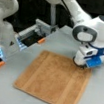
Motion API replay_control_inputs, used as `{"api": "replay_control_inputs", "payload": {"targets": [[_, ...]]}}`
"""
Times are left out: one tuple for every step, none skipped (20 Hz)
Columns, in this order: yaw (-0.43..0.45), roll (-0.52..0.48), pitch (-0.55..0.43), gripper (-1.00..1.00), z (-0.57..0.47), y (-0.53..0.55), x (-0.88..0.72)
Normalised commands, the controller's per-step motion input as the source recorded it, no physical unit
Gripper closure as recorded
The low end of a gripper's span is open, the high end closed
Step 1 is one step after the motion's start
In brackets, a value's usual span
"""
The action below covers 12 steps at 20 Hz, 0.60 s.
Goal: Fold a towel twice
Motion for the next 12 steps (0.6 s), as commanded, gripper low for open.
{"api": "replay_control_inputs", "payload": {"targets": [[0.073,-0.087,-0.042,-1.0,-0.09,-0.06,0.12],[0.07,-0.067,-0.04,-1.0,-0.08,-0.06,0.11],[0.069,-0.062,-0.039,-1.0,-0.07,-0.06,0.1],[0.063,-0.051,-0.039,-1.0,-0.07,-0.06,0.09],[0.059,-0.05,-0.036,-1.0,-0.08,-0.06,0.09],[0.046,-0.057,-0.035,1.0,-0.08,-0.07,0.08],[0.041,-0.05,-0.043,1.0,-0.09,-0.07,0.07],[0.035,-0.041,-0.031,1.0,-0.1,-0.08,0.07],[0.034,-0.039,-0.027,1.0,-0.1,-0.08,0.06],[0.035,-0.039,-0.026,1.0,-0.1,-0.08,0.06],[0.035,-0.04,-0.026,1.0,-0.1,-0.08,0.06],[0.027,-0.014,-0.012,1.0,-0.09,-0.08,0.06]]}}
